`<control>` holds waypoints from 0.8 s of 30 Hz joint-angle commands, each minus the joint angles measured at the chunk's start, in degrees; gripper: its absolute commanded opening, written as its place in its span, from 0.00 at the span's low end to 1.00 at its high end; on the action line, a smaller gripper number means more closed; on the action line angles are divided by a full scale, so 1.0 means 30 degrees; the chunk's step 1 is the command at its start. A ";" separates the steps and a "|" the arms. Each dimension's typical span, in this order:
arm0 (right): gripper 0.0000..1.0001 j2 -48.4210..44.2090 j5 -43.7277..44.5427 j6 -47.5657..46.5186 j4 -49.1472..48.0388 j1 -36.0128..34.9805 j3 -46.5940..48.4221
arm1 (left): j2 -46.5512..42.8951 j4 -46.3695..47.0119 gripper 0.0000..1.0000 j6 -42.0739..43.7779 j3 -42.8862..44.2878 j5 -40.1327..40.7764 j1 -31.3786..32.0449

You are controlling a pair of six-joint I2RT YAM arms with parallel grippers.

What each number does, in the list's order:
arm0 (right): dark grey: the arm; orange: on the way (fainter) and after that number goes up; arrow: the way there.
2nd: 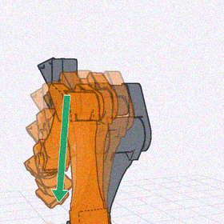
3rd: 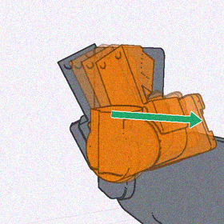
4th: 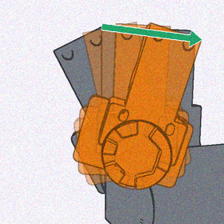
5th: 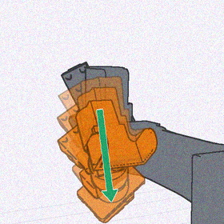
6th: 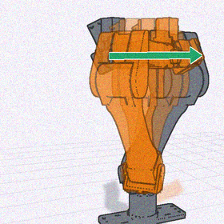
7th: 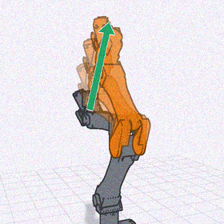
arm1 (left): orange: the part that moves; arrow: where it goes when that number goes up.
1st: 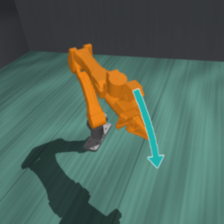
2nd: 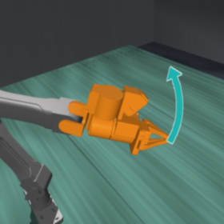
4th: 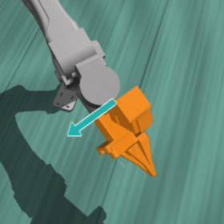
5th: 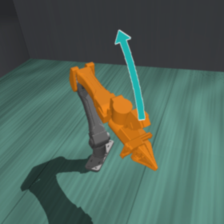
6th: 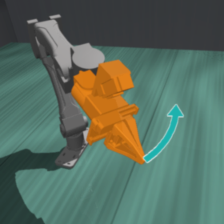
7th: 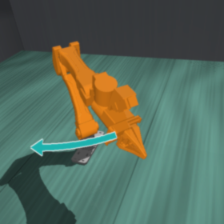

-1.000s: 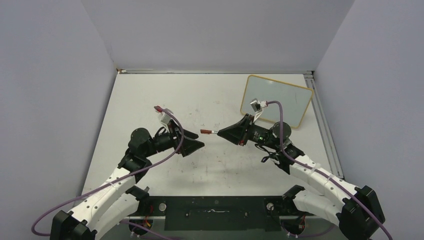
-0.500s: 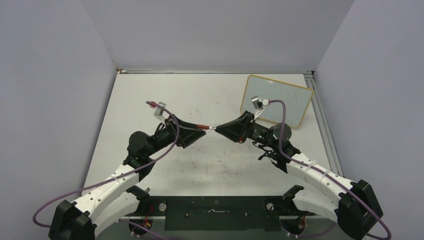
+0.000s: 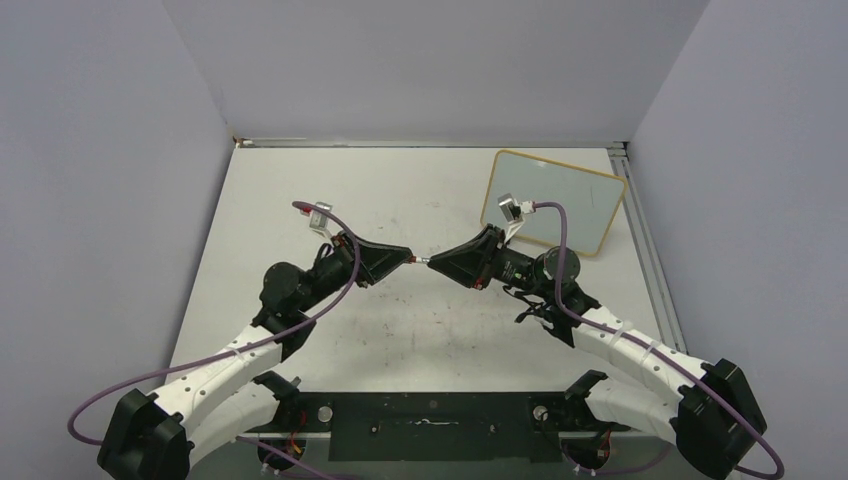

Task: Write a sentence on the whiteboard
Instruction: Open the whiteboard marker at the center of the board.

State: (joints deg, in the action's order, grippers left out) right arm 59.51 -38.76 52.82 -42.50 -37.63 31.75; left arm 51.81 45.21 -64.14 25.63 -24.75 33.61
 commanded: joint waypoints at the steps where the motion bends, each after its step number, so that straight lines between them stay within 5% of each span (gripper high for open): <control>1: 0.05 -0.0187 0.0113 -0.0882 -0.0107 -0.0211 0.0580 | 0.0213 0.1461 0.15 -0.0443 0.0349 0.0598 0.0077; 4: 0.05 -0.0335 0.0296 -0.1043 0.0070 -0.0261 0.0538 | 0.0292 0.1753 0.00 -0.0632 0.0305 0.0761 0.0107; 24: 0.05 -0.1982 0.1810 0.1447 -0.2980 0.0917 -0.1925 | -0.1030 0.2302 0.00 -0.1424 -0.0571 0.3287 -0.0458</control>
State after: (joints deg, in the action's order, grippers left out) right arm 55.86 -35.55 56.60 -46.63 -37.36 26.24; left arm 51.64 46.96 -68.36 23.88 -21.93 34.57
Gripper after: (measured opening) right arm 0.157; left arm 0.135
